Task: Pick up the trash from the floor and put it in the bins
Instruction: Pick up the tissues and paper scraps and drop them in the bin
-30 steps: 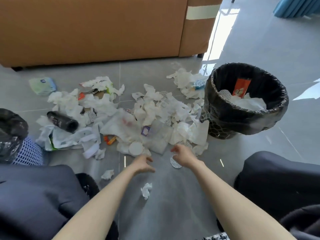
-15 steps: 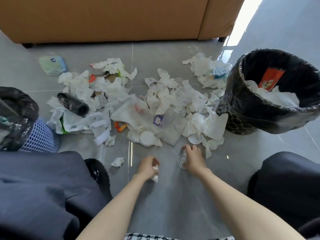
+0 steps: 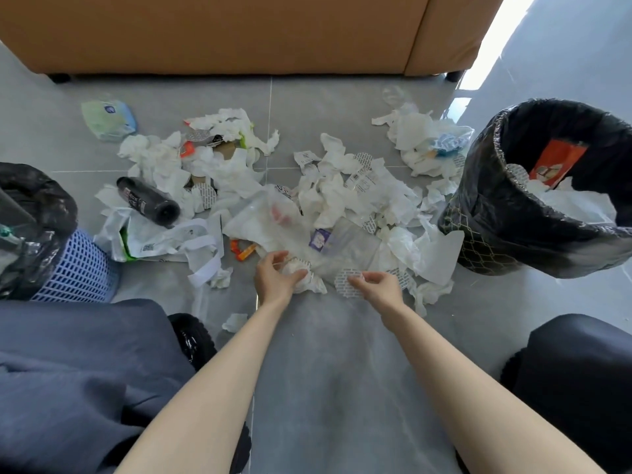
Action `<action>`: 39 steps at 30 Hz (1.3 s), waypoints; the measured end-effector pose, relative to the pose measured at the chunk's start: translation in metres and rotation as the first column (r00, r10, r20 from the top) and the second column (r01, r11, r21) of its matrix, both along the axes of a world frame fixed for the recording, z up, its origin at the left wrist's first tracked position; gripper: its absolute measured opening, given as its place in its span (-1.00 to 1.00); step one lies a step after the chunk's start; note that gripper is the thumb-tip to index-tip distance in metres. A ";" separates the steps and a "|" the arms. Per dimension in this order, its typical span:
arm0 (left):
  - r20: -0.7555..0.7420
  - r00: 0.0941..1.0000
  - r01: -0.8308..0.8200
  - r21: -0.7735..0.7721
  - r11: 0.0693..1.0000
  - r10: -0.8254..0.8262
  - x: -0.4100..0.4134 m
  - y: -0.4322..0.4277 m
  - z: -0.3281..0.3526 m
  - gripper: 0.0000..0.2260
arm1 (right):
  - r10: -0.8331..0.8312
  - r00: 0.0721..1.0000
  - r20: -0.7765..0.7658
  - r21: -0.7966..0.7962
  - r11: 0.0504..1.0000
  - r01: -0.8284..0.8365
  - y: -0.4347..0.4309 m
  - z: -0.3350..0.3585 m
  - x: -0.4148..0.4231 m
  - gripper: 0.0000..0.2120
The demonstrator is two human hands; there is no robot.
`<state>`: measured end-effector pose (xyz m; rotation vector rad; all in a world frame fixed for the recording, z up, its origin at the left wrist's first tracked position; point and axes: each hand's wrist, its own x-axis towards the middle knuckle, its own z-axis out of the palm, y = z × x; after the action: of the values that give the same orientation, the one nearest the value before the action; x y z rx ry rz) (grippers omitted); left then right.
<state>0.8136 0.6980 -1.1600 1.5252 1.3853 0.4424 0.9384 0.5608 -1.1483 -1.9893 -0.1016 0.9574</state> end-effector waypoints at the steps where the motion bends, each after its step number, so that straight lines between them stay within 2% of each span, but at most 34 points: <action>1: -0.052 0.998 0.025 0.032 0.999 -0.023 -0.001 -0.001 -0.003 -0.50 | -0.046 0.998 -0.031 -0.003 0.999 0.046 0.006 0.002 0.002 -0.75; 4: -0.152 0.986 0.071 0.055 0.996 -0.061 -0.005 -0.005 -0.007 -0.43 | -0.116 0.980 -0.164 0.011 0.993 0.119 0.019 0.005 0.004 -0.66; 7: -0.143 0.983 0.116 0.014 0.993 -0.113 -0.006 -0.005 -0.010 -0.43 | -0.195 0.926 -0.324 0.044 0.974 0.221 0.031 0.006 -0.001 -0.73; 9: -0.137 0.979 0.151 0.003 0.989 -0.149 -0.004 -0.006 -0.010 -0.45 | -0.270 0.902 -0.336 0.012 0.957 0.291 0.037 0.000 -0.004 -0.69; 13: -0.115 0.985 0.127 -0.034 0.991 -0.130 0.001 -0.005 -0.008 -0.54 | -0.389 0.893 -0.227 -0.039 0.920 0.391 0.035 -0.009 -0.006 -0.75; 16: -0.093 0.988 0.120 -0.080 0.990 -0.127 0.002 -0.003 0.001 -0.60 | -0.366 0.930 -0.033 -0.018 0.931 0.366 0.029 0.001 -0.002 -0.90; 19: -0.029 0.989 0.142 -0.117 0.983 -0.146 0.008 -0.001 0.017 -0.60 | -0.301 0.942 0.147 0.074 0.953 0.293 0.026 0.019 0.007 -0.81; 22: 0.079 0.992 0.110 -0.120 0.987 -0.101 0.016 0.000 0.041 -0.63 | -0.242 0.941 0.238 0.175 0.963 0.204 0.022 0.047 0.020 -0.69; 25: 0.185 0.976 0.131 -0.095 0.987 -0.112 0.030 0.002 0.072 -0.61 | -0.223 0.922 0.317 0.259 0.955 0.142 0.019 0.085 0.038 -0.70; 27: 0.256 0.957 0.163 -0.076 0.984 -0.138 0.040 0.003 0.096 -0.60 | -0.200 0.911 0.362 0.305 0.948 0.087 0.019 0.112 0.051 -0.74; 30: 0.348 0.919 0.209 -0.029 0.977 -0.186 0.060 0.001 0.133 -0.60 | -0.261 0.865 0.428 0.397 0.915 0.080 0.009 0.160 0.075 -0.76; 34: 0.401 0.879 0.260 0.052 0.964 -0.258 0.091 -0.006 0.175 -0.63 | -0.371 0.828 0.420 0.451 0.877 0.164 -0.013 0.201 0.112 -0.71; 37: 0.449 0.839 0.284 0.120 0.951 -0.307 0.124 -0.015 0.209 -0.65 | -0.422 0.830 0.365 0.440 0.864 0.245 -0.032 0.221 0.143 -0.67; 39: 0.489 0.804 0.318 0.128 0.940 -0.338 0.147 -0.025 0.228 -0.64 | -0.477 0.799 0.367 0.420 0.851 0.315 -0.049 0.228 0.160 -0.67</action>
<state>0.9602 0.6729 -0.9317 1.5023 0.6875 0.6014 1.0986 0.5121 -0.9207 -1.7705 -0.0916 0.1587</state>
